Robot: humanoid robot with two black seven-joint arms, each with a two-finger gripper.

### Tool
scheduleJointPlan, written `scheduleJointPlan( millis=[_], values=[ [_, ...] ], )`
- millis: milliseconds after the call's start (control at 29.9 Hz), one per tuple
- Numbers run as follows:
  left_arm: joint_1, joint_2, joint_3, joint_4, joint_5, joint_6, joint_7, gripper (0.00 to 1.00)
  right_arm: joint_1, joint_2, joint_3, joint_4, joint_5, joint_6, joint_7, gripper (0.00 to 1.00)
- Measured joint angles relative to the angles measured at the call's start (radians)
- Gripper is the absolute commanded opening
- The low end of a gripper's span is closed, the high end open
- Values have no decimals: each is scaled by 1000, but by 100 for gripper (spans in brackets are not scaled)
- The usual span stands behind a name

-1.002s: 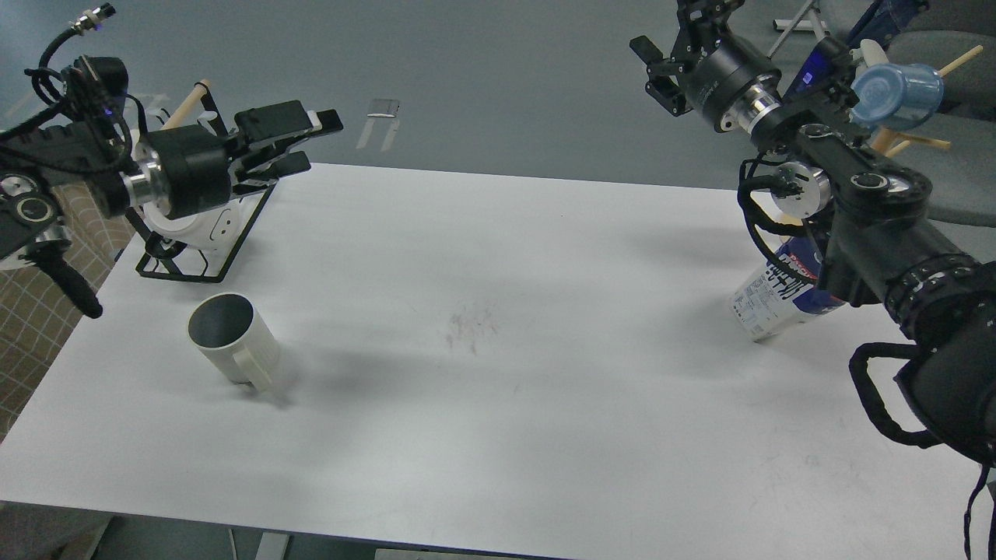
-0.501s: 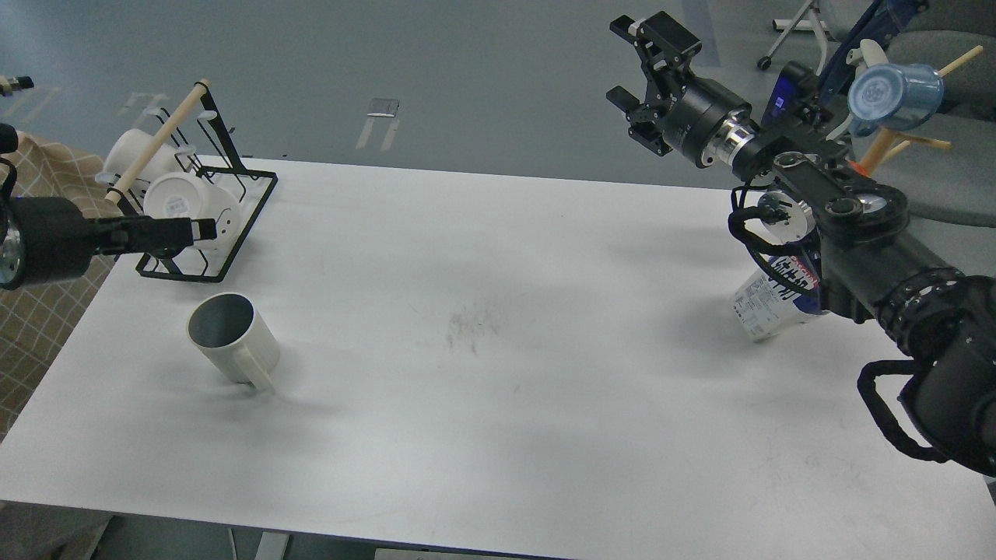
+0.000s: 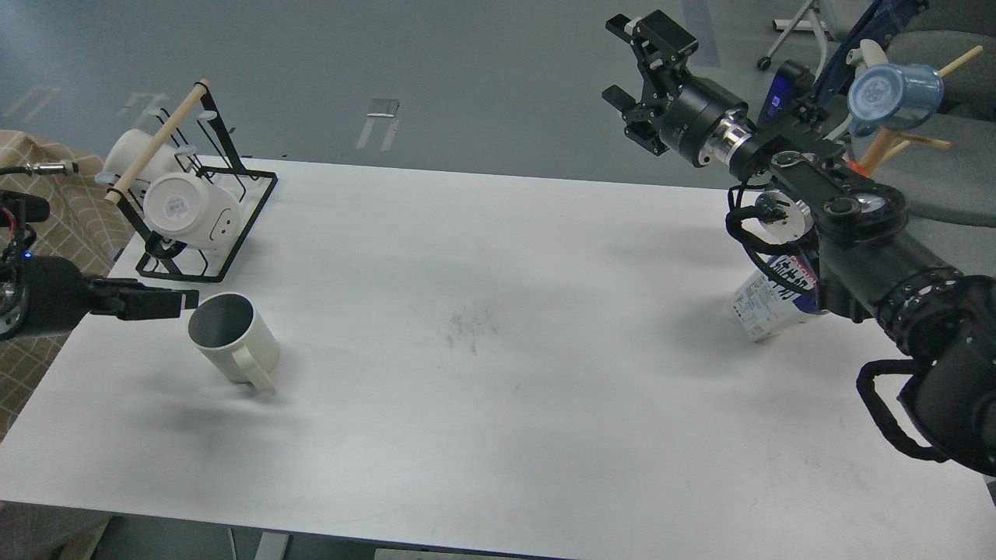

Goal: Place cup and milk with both arms
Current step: 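Lower the left gripper and grasp the white mug lying on its side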

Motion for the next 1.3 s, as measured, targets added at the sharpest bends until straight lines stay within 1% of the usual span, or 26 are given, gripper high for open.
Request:
scheduleJointPlan(
  millis=[234, 601, 1035, 1302],
  values=[
    [1, -48, 0, 56, 2, 0, 1, 99, 2, 0, -1, -2, 0, 0, 0, 100],
    [1, -113, 7, 85, 4, 0, 3, 99, 2, 0, -3, -9, 0, 0, 0, 100],
    [1, -145, 20, 129, 22, 0, 4, 98, 3, 0, -4, -14, 0, 0, 0, 100],
    [20, -164, 22, 143, 22, 0, 4, 93, 3, 0, -3, -14, 0, 0, 0, 100]
  ],
)
